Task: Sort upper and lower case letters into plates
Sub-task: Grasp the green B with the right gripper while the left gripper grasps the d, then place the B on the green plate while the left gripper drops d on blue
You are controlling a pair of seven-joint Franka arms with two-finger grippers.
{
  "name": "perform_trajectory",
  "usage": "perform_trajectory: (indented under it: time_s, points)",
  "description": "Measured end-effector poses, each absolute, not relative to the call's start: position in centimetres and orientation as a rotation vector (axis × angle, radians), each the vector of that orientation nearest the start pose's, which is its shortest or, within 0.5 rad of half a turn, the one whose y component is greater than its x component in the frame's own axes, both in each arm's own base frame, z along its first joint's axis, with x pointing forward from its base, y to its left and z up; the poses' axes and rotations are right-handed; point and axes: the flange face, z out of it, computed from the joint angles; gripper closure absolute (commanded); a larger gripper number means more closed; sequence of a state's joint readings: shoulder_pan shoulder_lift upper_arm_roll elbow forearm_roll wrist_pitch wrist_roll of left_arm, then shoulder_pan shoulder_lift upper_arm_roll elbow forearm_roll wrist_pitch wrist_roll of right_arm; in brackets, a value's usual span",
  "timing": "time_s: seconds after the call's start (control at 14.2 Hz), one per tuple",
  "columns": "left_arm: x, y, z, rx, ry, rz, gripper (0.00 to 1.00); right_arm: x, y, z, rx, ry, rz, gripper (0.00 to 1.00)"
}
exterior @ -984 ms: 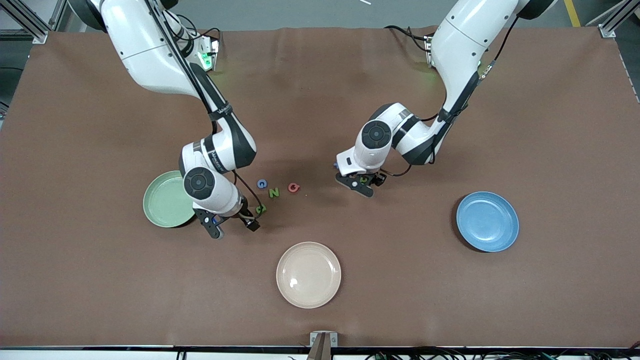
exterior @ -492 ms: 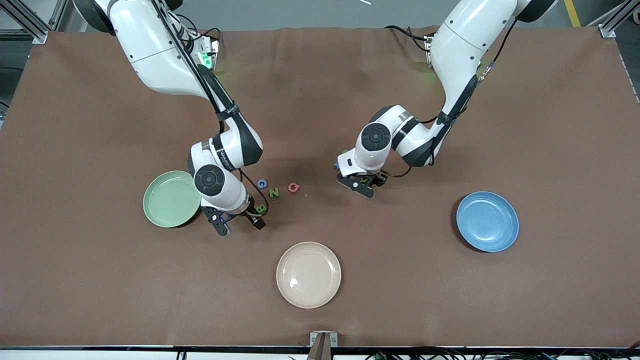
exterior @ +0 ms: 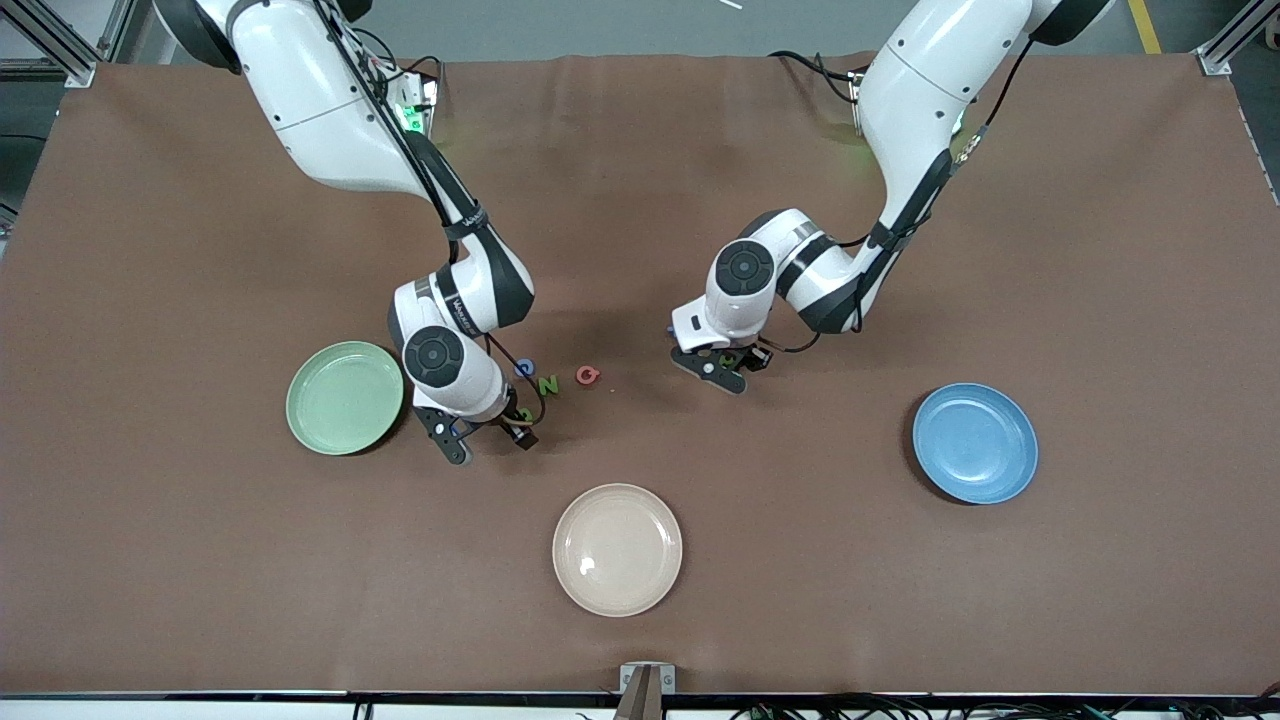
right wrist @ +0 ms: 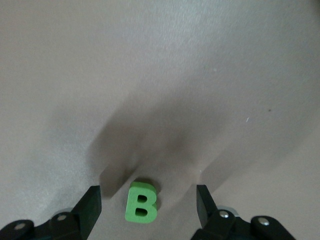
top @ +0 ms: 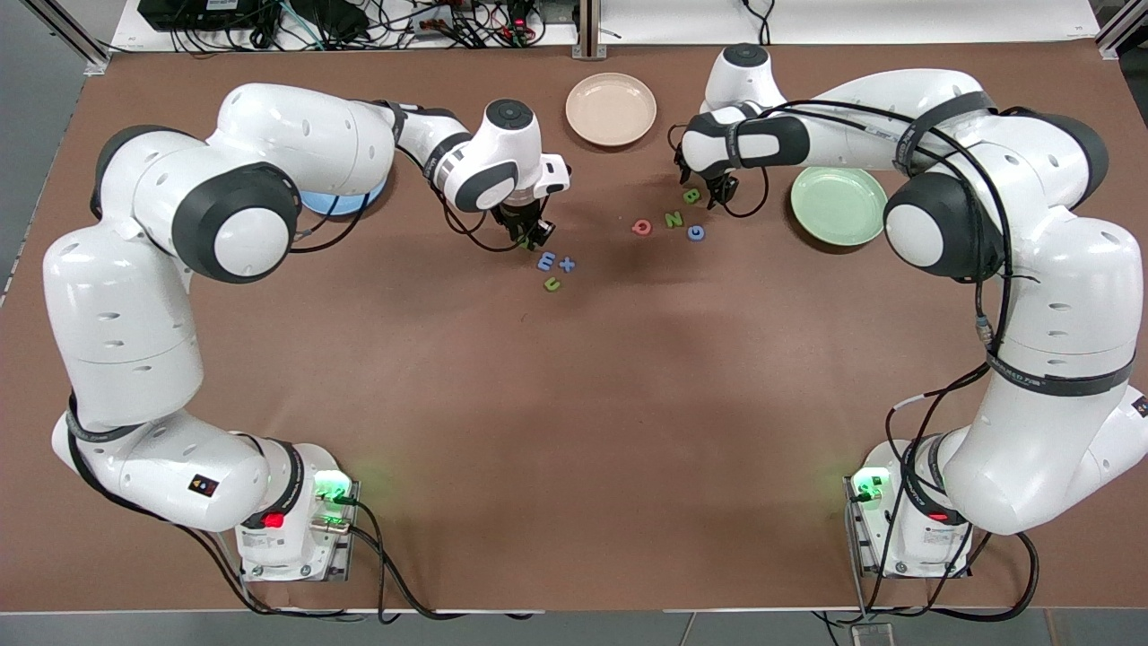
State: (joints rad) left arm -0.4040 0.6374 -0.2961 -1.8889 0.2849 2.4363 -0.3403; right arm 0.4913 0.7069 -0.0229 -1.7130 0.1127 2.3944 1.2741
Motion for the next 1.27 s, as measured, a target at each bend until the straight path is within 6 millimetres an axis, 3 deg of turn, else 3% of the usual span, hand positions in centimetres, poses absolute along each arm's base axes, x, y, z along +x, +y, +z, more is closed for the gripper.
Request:
perform_trajectory:
  time_s: [0.07,0.21,0.56,0.63,0.91,1.12,1.27]
  points:
    - [48.3,-39.8,17.3,-3.006,0.820,0.062,0.71,59.4,30.7,17.5,-2.824,1.330,0.098,0.32]
    - [48.4,-39.8,17.4,-3.006,0.820,0.060,0.75,59.3,31.0,17.5,-2.821,1.327,0.092,0.43]
    - [48.3,-39.9,17.5,-3.004,0.826,0.057,0.85,59.4,31.6,18.0,-2.819,1.315,0.081,0.92]
    - [48.3,-39.9,17.5,-3.004,0.826,0.056,0.85,59.4,31.6,18.0,-2.819,1.316,0.081,0.97]
    - [49.3,-38.9,18.5,-2.981,0.814,0.054,0.85,59.8,30.7,18.0,-2.833,1.321,0.088,0.99]
    - [50.8,-37.1,22.7,-2.925,0.821,0.070,0.85,60.8,27.4,18.6,-2.901,1.278,0.140,0.99]
    - [52.1,-34.5,26.1,-2.884,0.837,0.081,0.85,61.9,24.4,20.3,-2.933,1.227,0.175,0.99]
